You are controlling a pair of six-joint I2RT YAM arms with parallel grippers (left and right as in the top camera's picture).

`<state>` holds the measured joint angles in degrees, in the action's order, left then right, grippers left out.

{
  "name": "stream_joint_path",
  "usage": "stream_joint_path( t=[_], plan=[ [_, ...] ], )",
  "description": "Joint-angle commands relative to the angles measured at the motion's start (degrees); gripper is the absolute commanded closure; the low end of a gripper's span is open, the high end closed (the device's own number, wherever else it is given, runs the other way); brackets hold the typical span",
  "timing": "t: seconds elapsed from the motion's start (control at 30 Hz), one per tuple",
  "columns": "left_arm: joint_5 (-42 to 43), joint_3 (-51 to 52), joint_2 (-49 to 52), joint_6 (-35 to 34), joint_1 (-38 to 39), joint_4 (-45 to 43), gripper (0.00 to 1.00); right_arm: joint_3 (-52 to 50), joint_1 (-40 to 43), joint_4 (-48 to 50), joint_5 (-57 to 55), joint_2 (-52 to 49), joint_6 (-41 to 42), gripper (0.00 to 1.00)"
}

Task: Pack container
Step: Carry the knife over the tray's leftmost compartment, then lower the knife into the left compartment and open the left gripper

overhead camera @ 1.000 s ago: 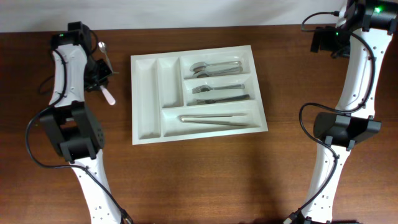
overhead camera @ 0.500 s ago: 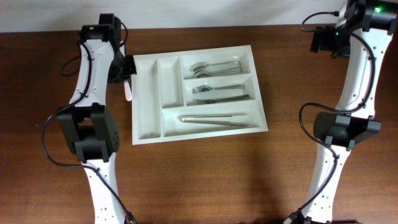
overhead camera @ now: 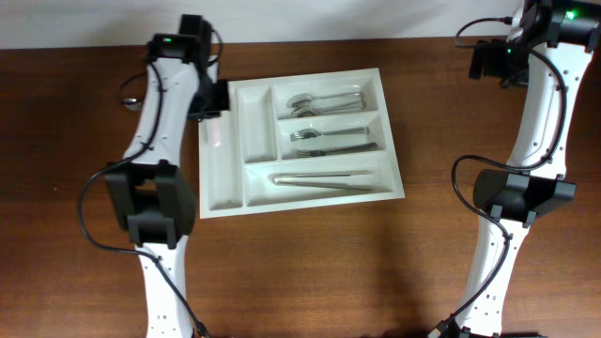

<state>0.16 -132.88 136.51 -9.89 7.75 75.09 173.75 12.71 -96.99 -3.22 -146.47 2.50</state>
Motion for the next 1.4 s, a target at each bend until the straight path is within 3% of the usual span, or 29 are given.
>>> stream_joint_path(
  t=[0.0,0.4,1.37],
  plan=[
    [2.2,-1.3,-2.0,-1.2,3.7,-2.9,0.98,-0.2,0.1,-0.3,-0.5,0.6,-0.6,0.01],
    [-0.3,-1.3,-1.6,-11.4,7.5,-10.2,0.98,-0.2,0.1,-0.3,-0.5,0.6,-0.6,0.01],
    [-1.5,-1.0,7.0,-12.0,7.6,-5.8,0.98,-0.2,0.1,-0.3,-0.5,0.6,-0.6,0.01]
  ],
)
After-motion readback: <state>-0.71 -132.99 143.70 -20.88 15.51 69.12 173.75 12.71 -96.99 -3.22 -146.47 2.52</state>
